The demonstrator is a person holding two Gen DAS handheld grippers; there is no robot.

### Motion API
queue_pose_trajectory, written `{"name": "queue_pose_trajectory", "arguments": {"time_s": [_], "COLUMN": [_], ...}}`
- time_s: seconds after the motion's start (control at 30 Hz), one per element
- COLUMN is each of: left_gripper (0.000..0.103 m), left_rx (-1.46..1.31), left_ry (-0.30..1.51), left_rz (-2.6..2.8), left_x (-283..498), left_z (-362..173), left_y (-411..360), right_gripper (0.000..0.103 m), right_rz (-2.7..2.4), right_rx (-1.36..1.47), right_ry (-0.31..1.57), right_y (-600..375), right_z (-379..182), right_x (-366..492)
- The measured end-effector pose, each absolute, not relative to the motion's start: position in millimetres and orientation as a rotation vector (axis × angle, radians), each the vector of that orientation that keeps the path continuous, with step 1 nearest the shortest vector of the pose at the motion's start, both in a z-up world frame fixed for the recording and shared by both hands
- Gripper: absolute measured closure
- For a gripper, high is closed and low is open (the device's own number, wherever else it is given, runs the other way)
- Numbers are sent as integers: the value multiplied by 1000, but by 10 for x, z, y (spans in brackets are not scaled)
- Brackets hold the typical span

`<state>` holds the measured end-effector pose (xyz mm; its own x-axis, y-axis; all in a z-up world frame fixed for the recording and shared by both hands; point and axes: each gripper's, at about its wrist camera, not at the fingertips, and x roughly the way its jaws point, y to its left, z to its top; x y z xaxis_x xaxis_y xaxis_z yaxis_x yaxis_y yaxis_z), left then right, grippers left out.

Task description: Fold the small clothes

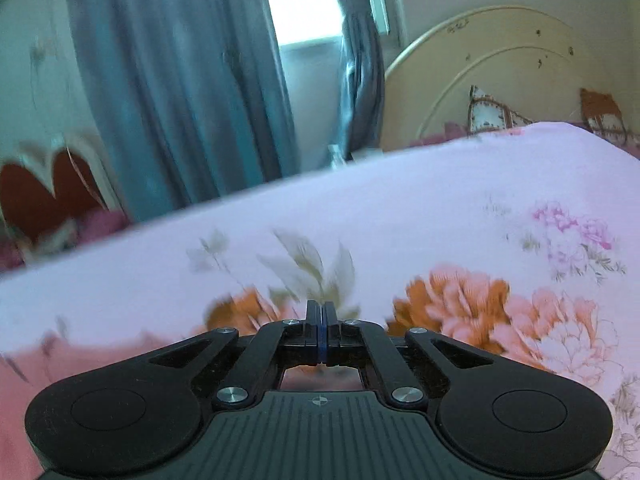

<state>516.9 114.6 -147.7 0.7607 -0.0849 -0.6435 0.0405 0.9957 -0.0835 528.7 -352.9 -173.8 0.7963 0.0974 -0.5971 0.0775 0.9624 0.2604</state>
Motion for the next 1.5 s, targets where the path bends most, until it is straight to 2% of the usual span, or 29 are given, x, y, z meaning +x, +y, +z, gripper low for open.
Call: {"name": "queue_pose_trajectory", "arguments": {"time_s": [0.1,0.17,0.2,0.23,0.3,0.33,0.37,0.4,0.47,0.5,0.53,0.57,0.73,0.8,0.87,1.0,1.07,1.1,1.17,1.23,1.5], "left_gripper": [98,96,95,94,94,94,94,94,94,94,93,91,86,86,83,79,77,77,64,59,59], "left_rx": [-32,-5,0,1,6,12,19,23,30,31,31,32,27,41,53,46,36,29,-2,-16,28], "left_ry": [702,709,712,713,714,716,716,716,717,718,718,718,709,718,719,723,708,692,662,647,668], "left_rz": [-76,-88,-93,-96,-98,-100,-101,-103,-104,-104,-103,-101,-95,-83,-67,-37,-34,-33,-36,-38,-152], "left_x": [5140,5134,5138,5132,5126,5122,5121,5124,5119,5120,5116,5111,5100,5116,5125,5154,5104,5056,4932,4808,4336], "left_z": [-1507,-1515,-1514,-1509,-1521,-1528,-1529,-1536,-1547,-1550,-1552,-1552,-1560,-1600,-1642,-1621,-1546,-1501,-1410,-1339,-1328], "left_y": [1090,1084,1079,1088,1076,1073,1074,1063,1054,1054,1055,1054,1047,1021,1003,1010,1027,1043,1091,1114,845], "right_gripper": [102,79,47,38,40,55,62,66,66,71,89,94,95,95,95,94,90,83,80,79,79], "right_rz": [116,154,164,168,195,209,221,232,259,258,263,268,129,65,58,30,35,31,38,67,212], "right_rx": [340,327,327,319,309,307,295,281,229,192,168,159,97,151,90,88,173,197,192,197,154], "right_ry": [685,713,707,693,715,728,751,772,804,806,797,787,632,661,706,701,708,693,655,644,710], "right_y": [-3536,-3518,-3502,-3489,-3460,-3435,-3398,-3361,-3250,-3194,-3156,-3118,-3139,-3236,-3154,-3095,-3186,-3210,-3218,-3195,-2677], "right_z": [-1758,-1751,-1732,-1714,-1727,-1756,-1793,-1835,-1906,-1932,-1943,-1955,-1845,-1909,-2028,-2097,-2008,-1941,-1783,-1653,-1576], "right_x": [5240,5252,5251,5239,5266,5282,5306,5311,5309,5307,5293,5261,5134,5215,5260,5240,5217,5175,5068,4962,4605]}}
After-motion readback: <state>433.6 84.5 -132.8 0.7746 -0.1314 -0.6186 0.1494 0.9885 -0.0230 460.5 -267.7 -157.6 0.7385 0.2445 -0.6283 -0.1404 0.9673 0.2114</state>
